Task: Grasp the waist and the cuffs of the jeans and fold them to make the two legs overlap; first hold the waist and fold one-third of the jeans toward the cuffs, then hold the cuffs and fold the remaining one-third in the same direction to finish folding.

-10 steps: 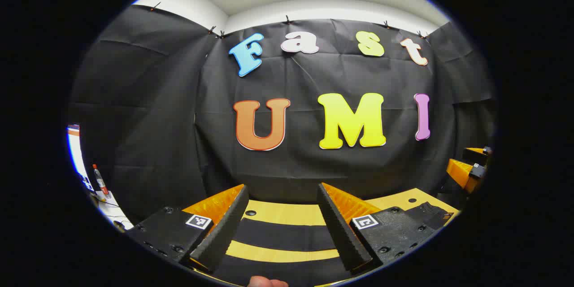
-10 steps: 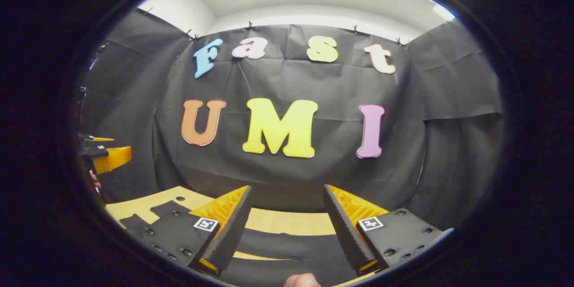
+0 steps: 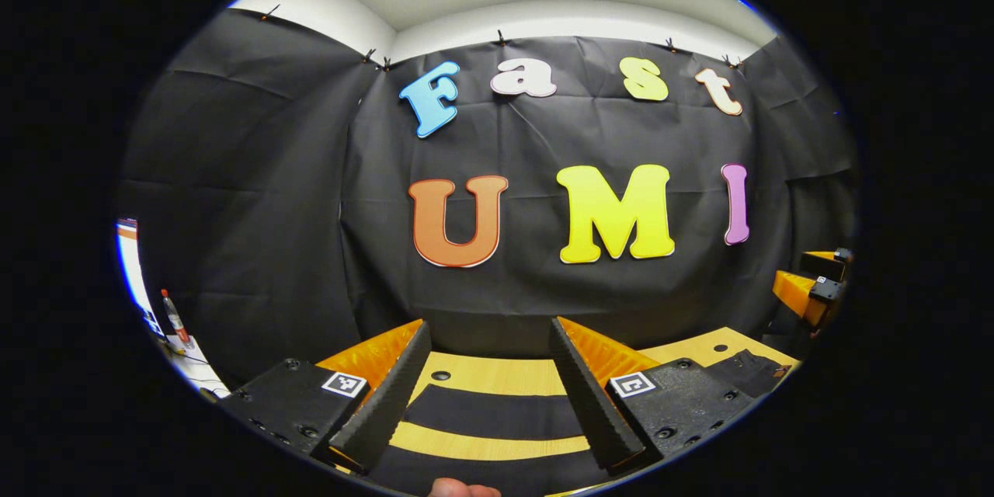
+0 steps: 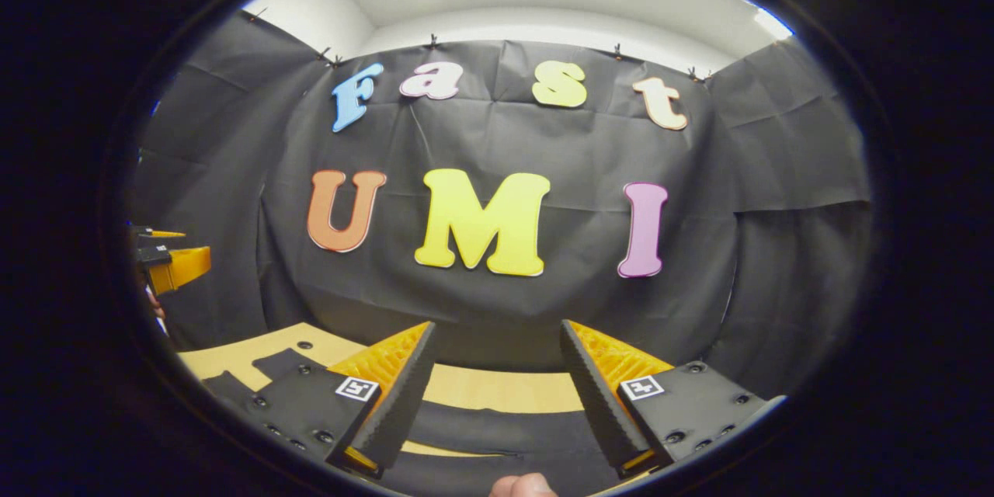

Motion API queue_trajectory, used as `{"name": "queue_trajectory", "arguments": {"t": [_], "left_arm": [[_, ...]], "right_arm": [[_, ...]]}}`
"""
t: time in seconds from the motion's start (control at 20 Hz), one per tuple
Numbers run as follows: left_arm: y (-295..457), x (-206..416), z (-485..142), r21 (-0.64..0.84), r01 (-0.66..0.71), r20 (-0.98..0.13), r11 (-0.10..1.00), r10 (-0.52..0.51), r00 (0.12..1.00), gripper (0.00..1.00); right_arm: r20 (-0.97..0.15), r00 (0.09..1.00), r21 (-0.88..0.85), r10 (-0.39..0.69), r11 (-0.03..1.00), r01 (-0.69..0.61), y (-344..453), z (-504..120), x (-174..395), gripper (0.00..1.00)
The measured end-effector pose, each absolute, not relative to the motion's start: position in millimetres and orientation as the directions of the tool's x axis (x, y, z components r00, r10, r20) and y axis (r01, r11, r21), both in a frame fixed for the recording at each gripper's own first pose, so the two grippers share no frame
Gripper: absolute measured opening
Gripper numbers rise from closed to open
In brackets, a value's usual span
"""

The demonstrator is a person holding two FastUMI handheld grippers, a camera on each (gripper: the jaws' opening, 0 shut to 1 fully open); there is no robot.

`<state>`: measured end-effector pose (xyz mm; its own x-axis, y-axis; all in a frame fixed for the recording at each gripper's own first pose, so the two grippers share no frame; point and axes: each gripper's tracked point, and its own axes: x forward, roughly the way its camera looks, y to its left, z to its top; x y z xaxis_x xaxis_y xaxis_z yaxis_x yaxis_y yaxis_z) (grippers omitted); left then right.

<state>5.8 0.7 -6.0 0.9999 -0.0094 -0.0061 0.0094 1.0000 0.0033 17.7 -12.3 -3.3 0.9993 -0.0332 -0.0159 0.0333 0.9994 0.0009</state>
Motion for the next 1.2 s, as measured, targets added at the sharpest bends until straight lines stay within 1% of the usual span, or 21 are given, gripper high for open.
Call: {"name": "queue_trajectory", "arguments": {"t": [0.05,0.1,0.5,0.75,0.9,0.95,1.0,1.2], "left_arm": [[0,7,-9,0.0,0.009,-0.015,1.0,-0.009,1.0,0.89],[0,7,-12,-0.003,0.01,-0.02,1.0,-0.01,1.0,0.98],[0,15,-24,0.005,0.01,-0.049,1.0,-0.01,0.999,0.98],[14,15,-37,-0.004,-0.028,-0.078,1.0,0.027,0.997,0.98],[35,13,-52,-0.017,-0.08,-0.12,0.997,0.078,0.99,0.98],[43,11,-60,-0.027,-0.102,-0.147,0.994,0.097,0.984,0.98],[55,8,-68,-0.038,-0.132,-0.174,0.991,0.123,0.977,0.98],[114,-12,-112,-0.08,-0.27,-0.293,0.959,0.236,0.927,0.98]], "right_arm": [[-0.015,0.999,-0.002,-0.039,0.999,0.039,-14,-3,18,0.95],[-0.015,0.999,-0.005,-0.043,0.999,0.043,-17,-5,17,0.95],[-0.044,0.996,-0.012,-0.077,0.997,0.076,-35,-17,19,0.95],[-0.073,0.992,-0.022,-0.1,0.995,0.099,-52,-28,22,0.95],[-0.101,0.987,-0.031,-0.129,0.992,0.126,-72,-40,22,0.95],[-0.115,0.983,-0.03,-0.144,0.99,0.141,-83,-44,22,0.97],[-0.133,0.977,-0.031,-0.166,0.986,0.164,-96,-51,21,0.95],[-0.216,0.936,-0.045,-0.279,0.96,0.275,-168,-80,9,0.94]]}}
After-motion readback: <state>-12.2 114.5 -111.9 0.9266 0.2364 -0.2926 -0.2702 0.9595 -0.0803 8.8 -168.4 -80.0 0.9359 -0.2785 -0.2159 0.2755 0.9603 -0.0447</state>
